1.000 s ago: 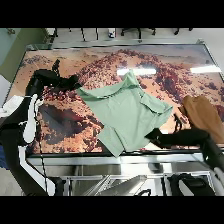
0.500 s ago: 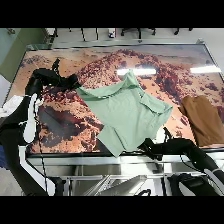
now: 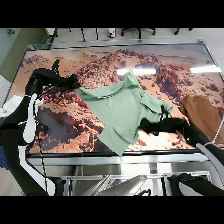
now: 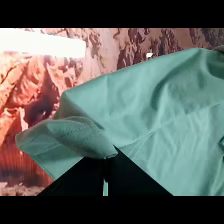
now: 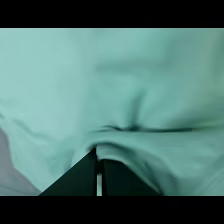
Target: Fold the shirts.
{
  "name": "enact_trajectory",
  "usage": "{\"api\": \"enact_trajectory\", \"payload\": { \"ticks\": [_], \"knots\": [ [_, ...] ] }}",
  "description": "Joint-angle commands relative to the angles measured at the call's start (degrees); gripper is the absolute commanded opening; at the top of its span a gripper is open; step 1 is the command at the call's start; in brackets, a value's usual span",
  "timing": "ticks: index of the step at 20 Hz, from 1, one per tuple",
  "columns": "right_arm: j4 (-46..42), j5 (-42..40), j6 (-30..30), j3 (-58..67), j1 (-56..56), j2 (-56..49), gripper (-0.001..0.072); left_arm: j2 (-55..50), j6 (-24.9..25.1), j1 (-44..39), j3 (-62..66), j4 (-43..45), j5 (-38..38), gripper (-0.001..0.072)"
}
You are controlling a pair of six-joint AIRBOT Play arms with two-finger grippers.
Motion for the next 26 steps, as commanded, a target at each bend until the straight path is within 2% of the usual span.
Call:
{"api": "enact_trajectory", "payload": {
  "ticks": [1, 4, 6, 9, 12, 15, 18, 20, 22, 24, 26],
  "knots": [
    [0.3, -11.0, -7.1, 14.2, -5.0, 1.7, 0.0015, 2.7, -1.6, 2.2, 0.0, -6.2, 6.1, 0.0013],
    [0.4, -19.5, -8.6, 31.4, -16.2, 10.8, 0.0014, 14.1, -1.4, 7.1, 0.0, -18.3, 7.3, 0.0013],
    [0.3, -23.3, -9.2, 45.9, -24.1, 15.9, 0.0015, 26.2, -1.8, 10.9, 0.0, -21.0, 2.1, 0.0013],
    [0.3, -26.0, -9.9, 67.3, -33.3, 19.5, 0.0015, 46.6, -7.9, 16.2, 0.0, -20.7, -11.4, 0.0014],
    [0.3, -24.5, -10.6, 81.1, -35.8, 20.7, 0.0015, 65.6, -8.5, 19.1, 0.0, -16.7, -22.5, 0.0014],
    [0.4, -23.9, -10.7, 85.2, -35.8, 20.9, 0.0015, 77.7, -8.6, 21.8, 0.0, -7.1, -28.0, 0.0013],
    [0.8, -27.3, -10.7, 83.1, -35.7, 19.8, 0.0015, 80.6, -9.6, 25.3, -2.8, -6.9, -23.6, 0.0014],
    [0.8, -28.9, -11.0, 79.4, -34.4, 18.3, 0.0014, 78.6, -10.0, 27.6, -8.2, -9.2, -17.8, 0.0013],
    [0.7, -29.1, -12.1, 73.2, -28.3, 15.7, 0.0014, 74.4, -9.8, 28.0, -14.4, -12.5, -13.8, 0.0014],
    [-1.5, -27.9, -13.5, 66.1, -19.5, 11.6, 0.0014, 69.0, -7.5, 23.5, -20.8, -14.3, -13.3, 0.0014],
    [-6.2, -24.7, -13.5, 60.3, -13.2, 5.8, 0.0014, 61.7, -5.3, 14.9, -27.3, -12.7, -16.0, 0.0014]
  ]
}}
